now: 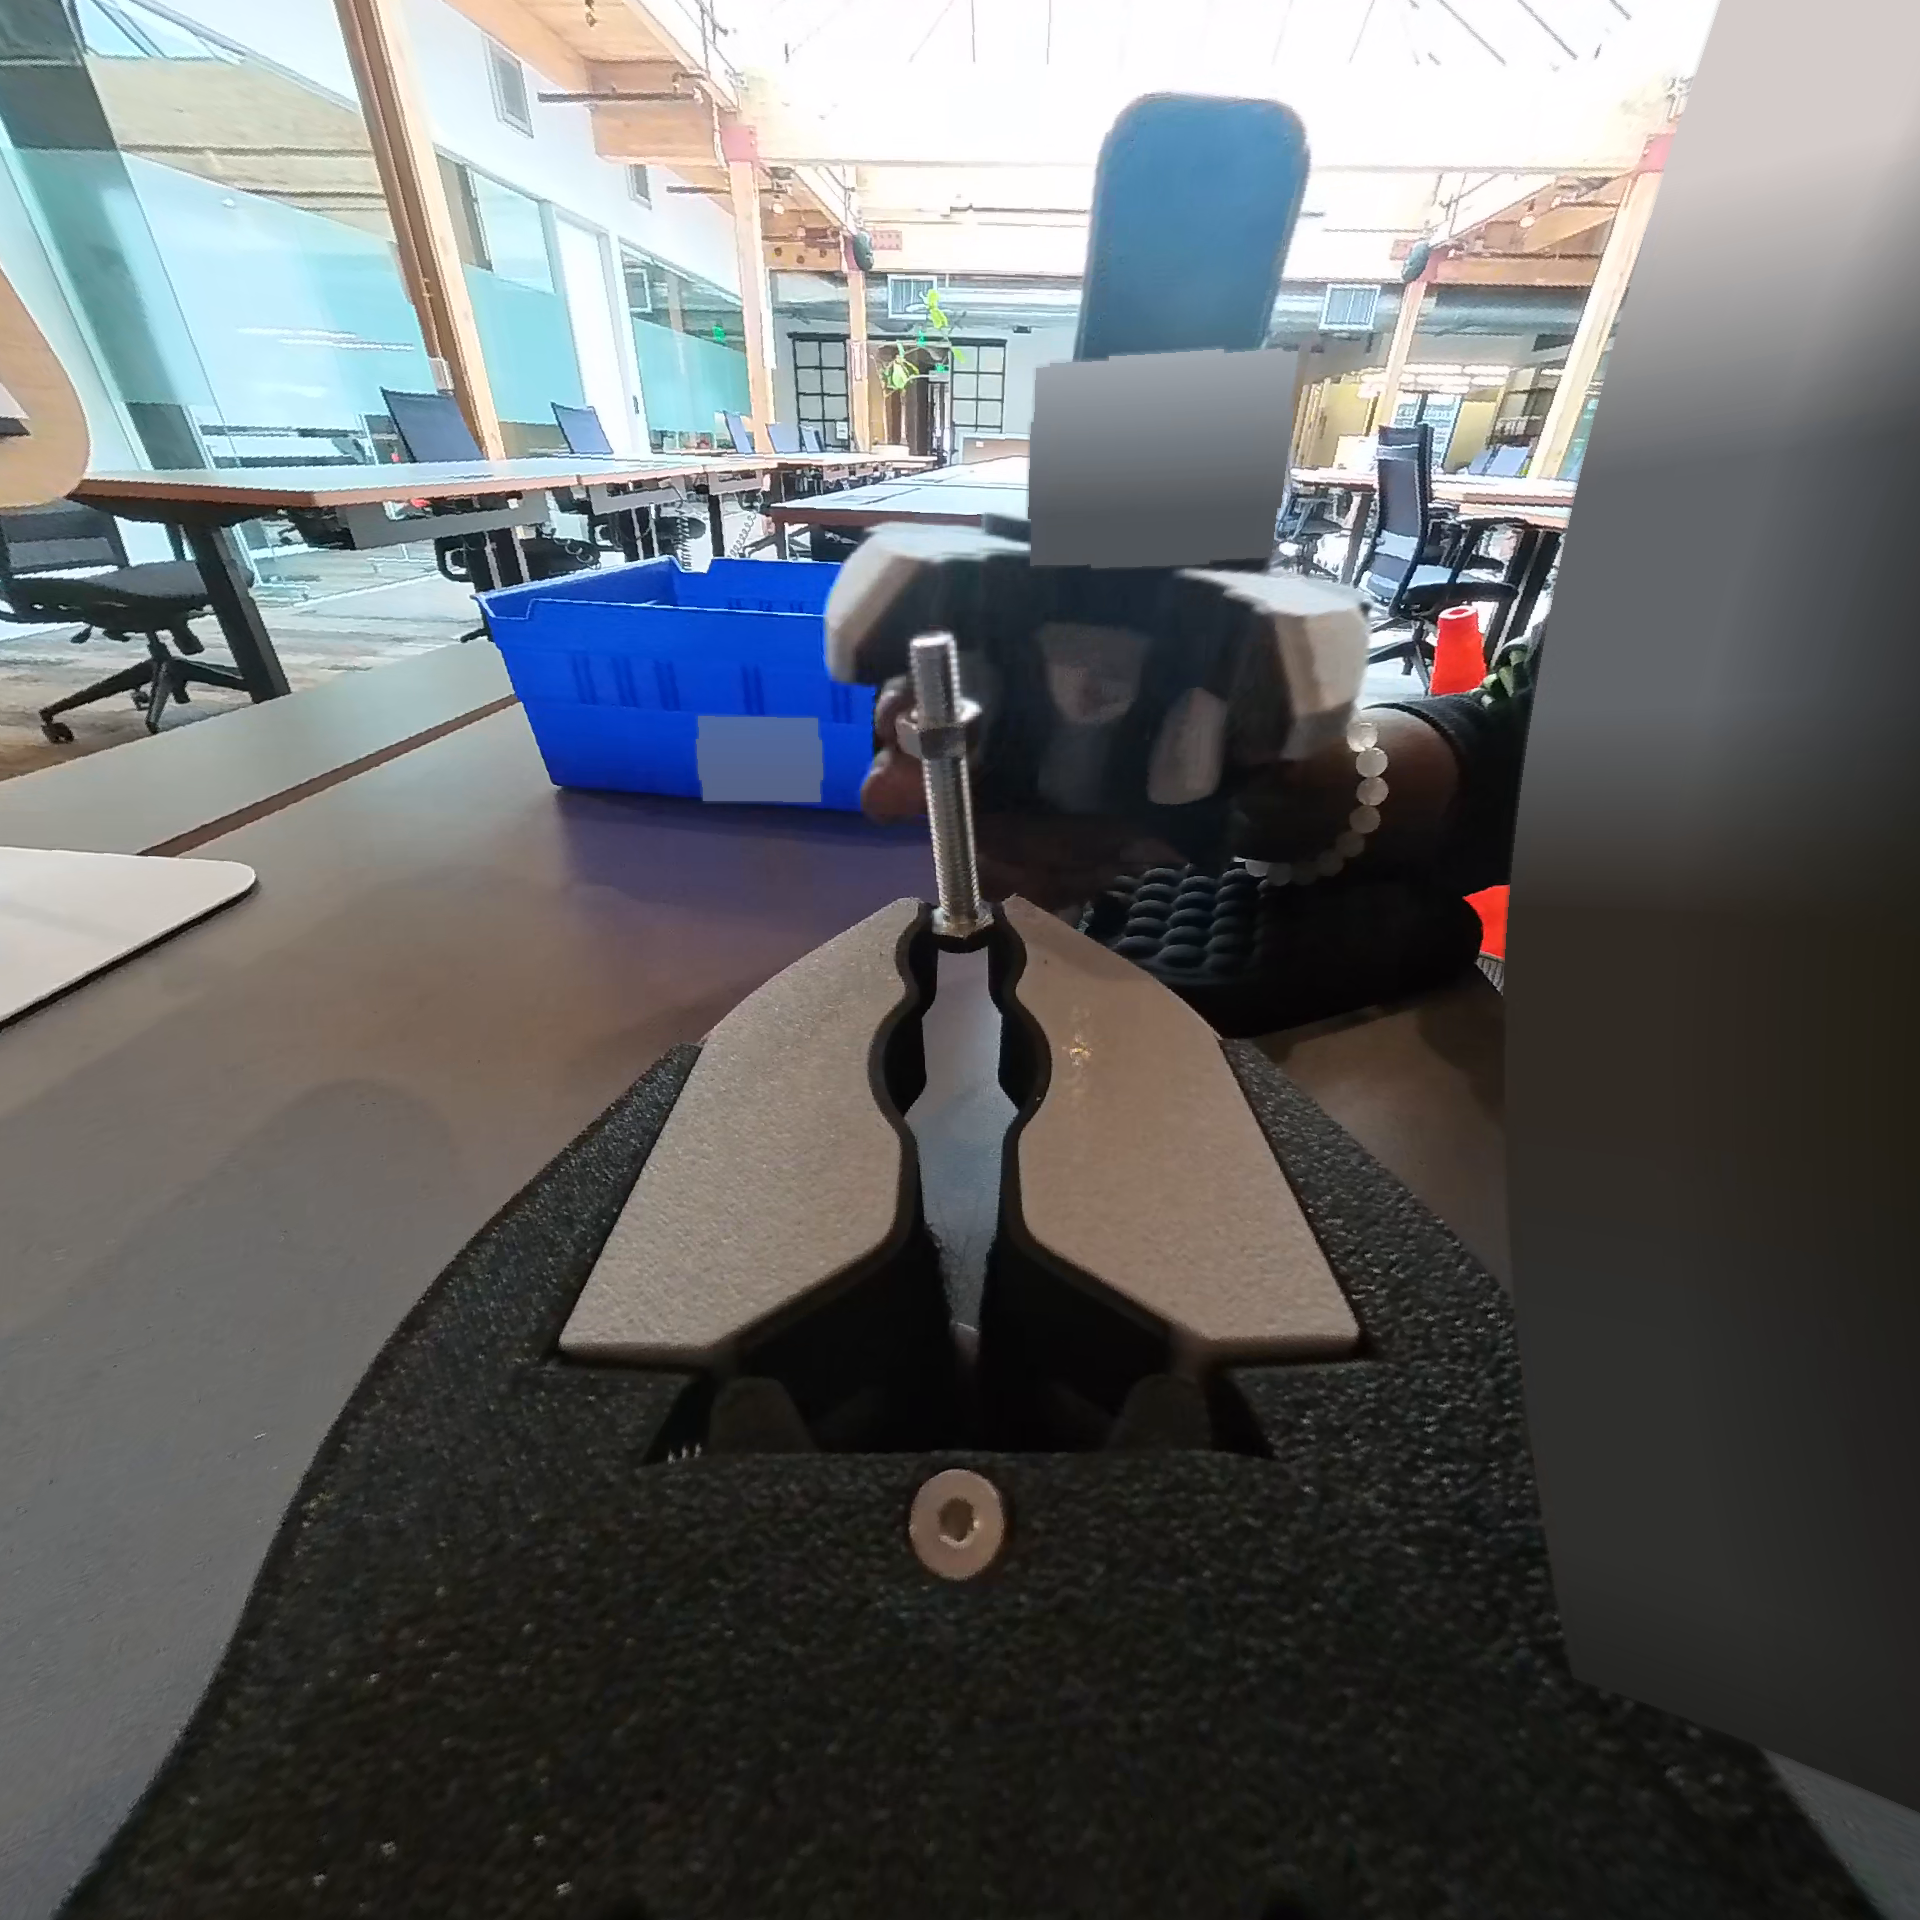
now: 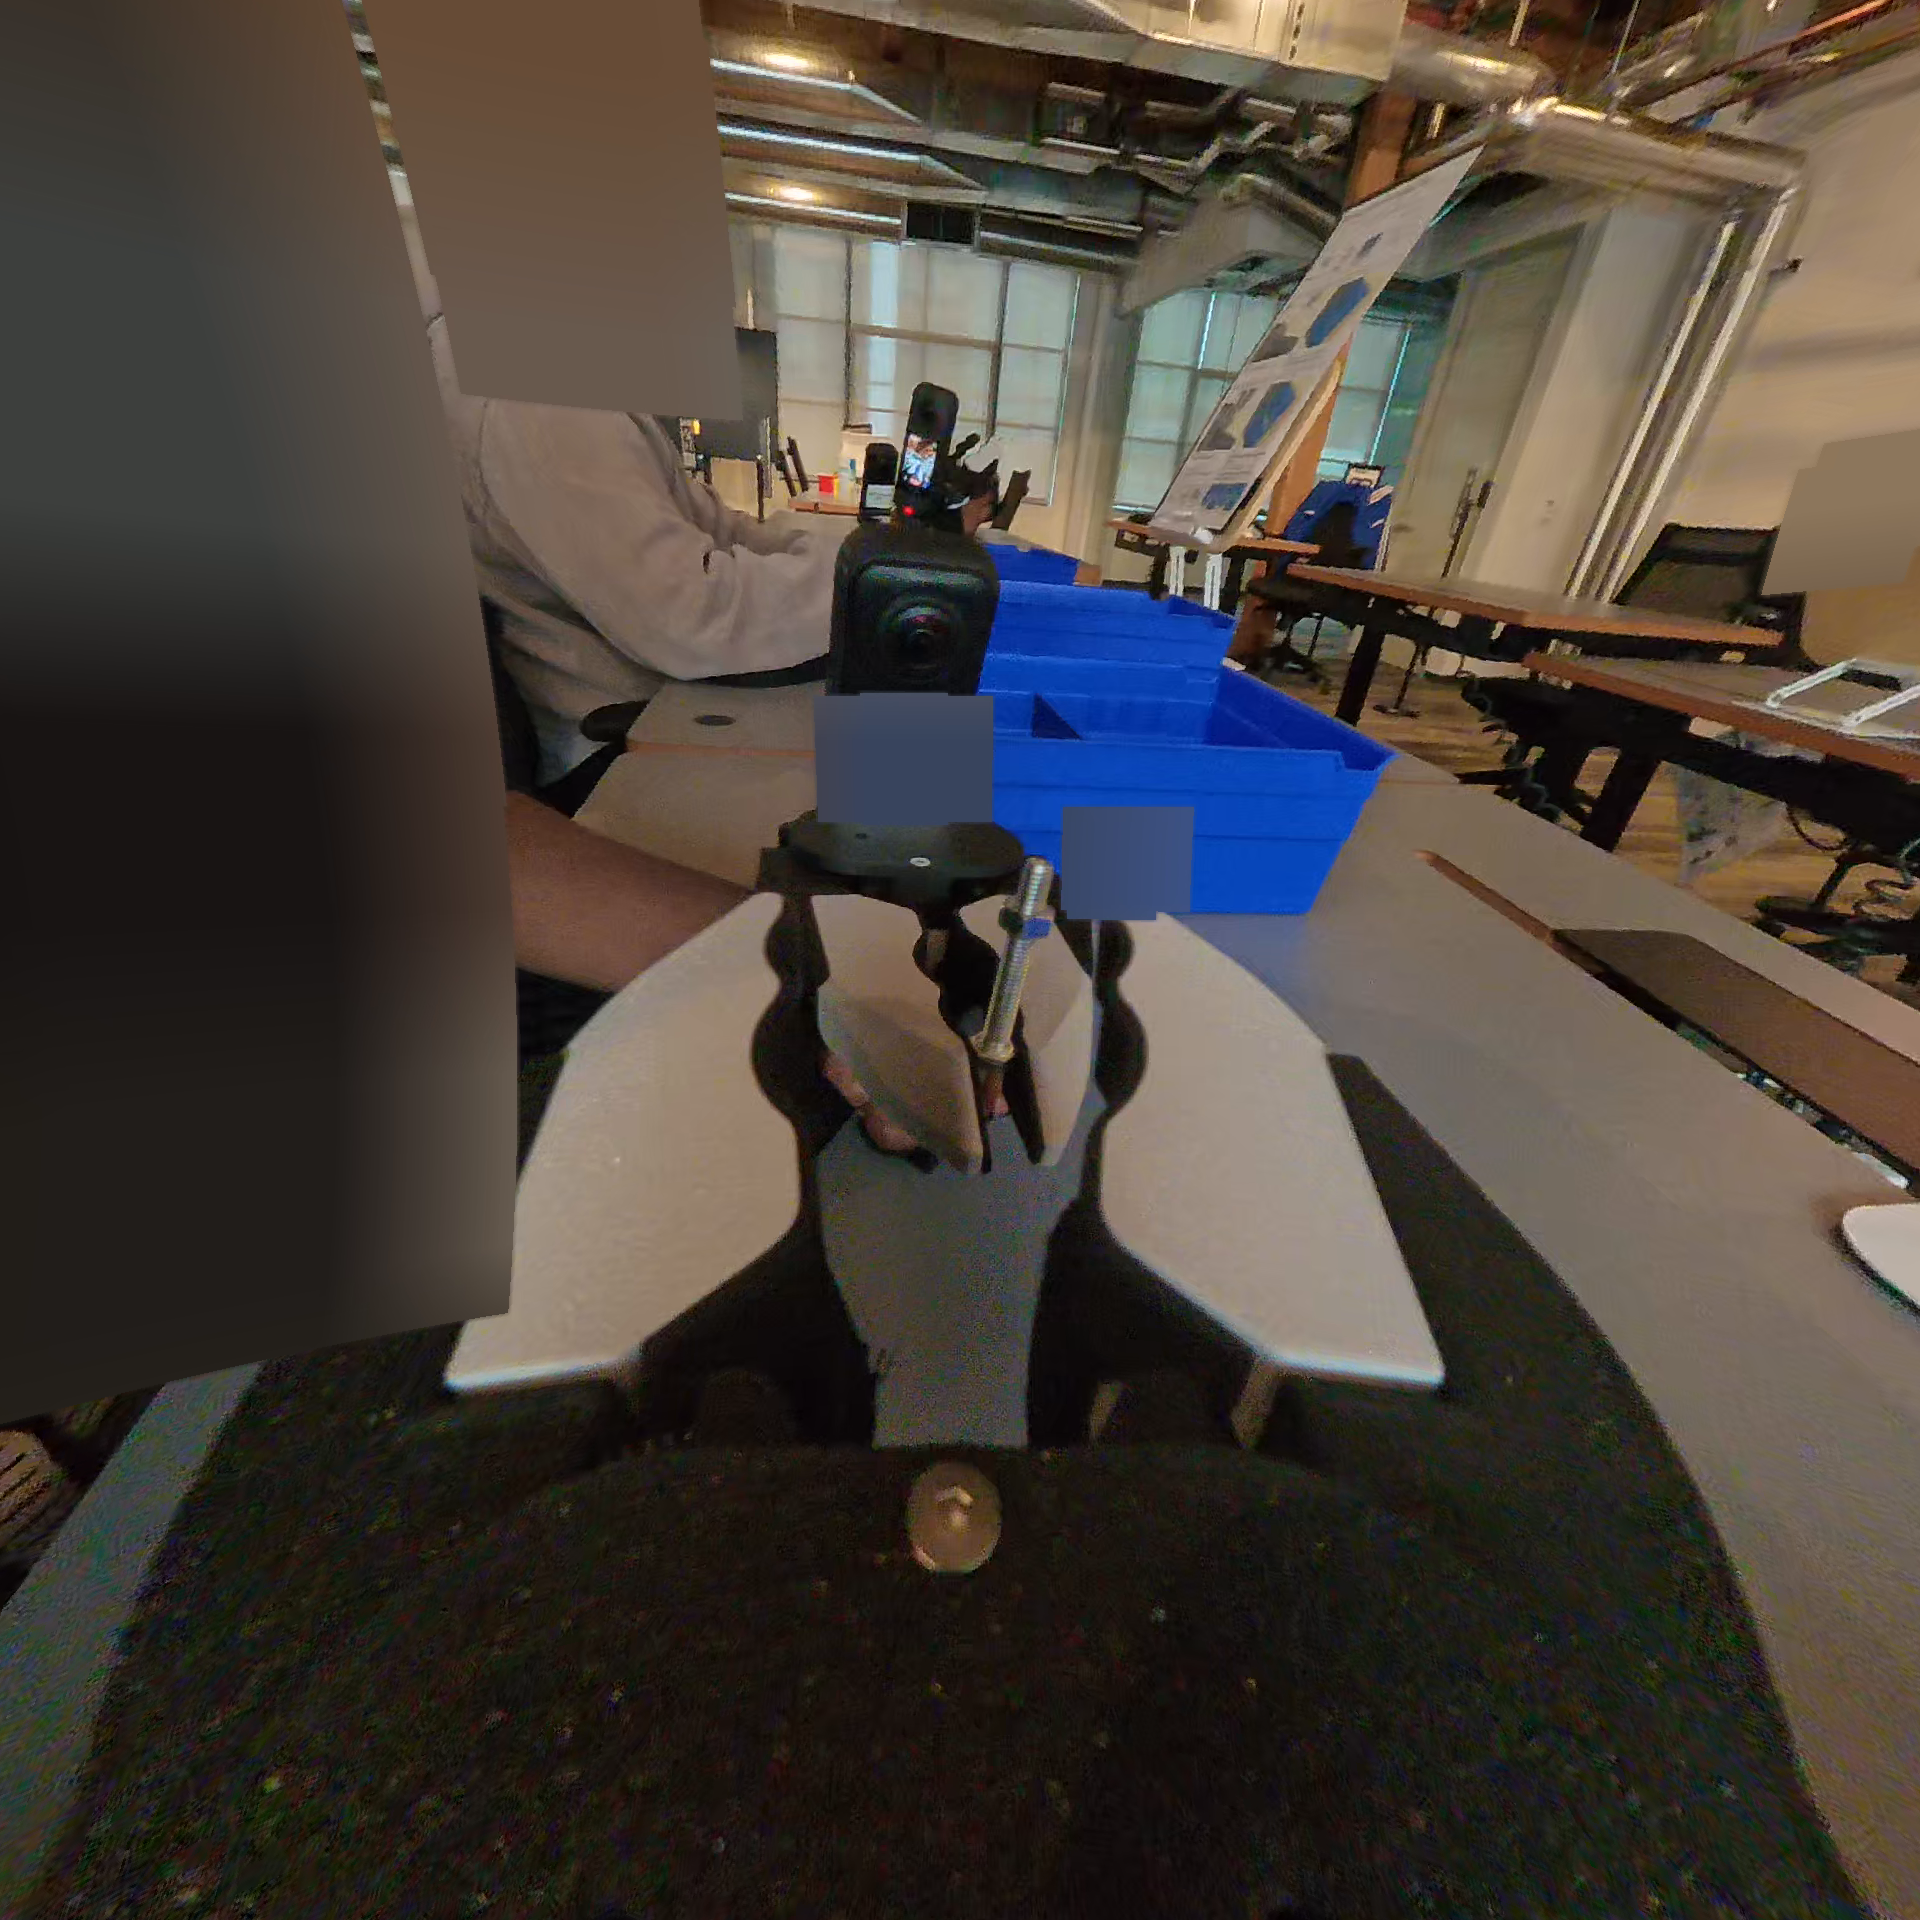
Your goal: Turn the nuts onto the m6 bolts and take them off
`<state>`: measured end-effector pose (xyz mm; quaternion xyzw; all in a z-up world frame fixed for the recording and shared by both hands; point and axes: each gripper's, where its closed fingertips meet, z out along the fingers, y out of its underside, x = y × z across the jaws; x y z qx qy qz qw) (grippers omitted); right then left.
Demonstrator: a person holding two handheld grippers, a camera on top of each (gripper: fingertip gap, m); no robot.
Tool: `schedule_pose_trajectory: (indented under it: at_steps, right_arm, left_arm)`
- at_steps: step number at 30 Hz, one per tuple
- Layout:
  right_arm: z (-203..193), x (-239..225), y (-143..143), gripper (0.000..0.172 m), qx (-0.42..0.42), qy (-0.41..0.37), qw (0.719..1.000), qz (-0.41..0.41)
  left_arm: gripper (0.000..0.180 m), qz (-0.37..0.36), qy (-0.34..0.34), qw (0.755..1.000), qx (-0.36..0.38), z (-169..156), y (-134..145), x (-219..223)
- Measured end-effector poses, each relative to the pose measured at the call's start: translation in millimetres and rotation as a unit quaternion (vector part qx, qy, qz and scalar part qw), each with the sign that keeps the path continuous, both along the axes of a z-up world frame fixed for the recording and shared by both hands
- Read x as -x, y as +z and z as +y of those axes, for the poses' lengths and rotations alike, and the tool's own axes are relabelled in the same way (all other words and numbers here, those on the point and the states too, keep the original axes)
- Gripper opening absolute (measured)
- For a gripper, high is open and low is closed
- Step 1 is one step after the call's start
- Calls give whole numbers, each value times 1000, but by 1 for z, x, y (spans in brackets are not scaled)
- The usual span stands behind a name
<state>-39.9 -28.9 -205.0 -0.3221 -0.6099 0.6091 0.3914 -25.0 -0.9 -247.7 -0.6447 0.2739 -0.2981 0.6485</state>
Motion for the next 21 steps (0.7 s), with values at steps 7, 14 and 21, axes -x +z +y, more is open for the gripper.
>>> schedule_pose_trajectory:
  at_steps: [7,14,21]
  right_arm:
    - [-7,-6,-2,15,-14,24,1000,-3]
    - [-7,-3,-5,35,-16,18,1000,-11]
    - [0,1,-3,52,1,1,1000,-9]
  left_arm:
    - [9,0,0,1000,1,0,0,0]
    - [9,1,-1,1000,0,0,0,0]
    - [9,1,-1,1000,0,-1,0,0]
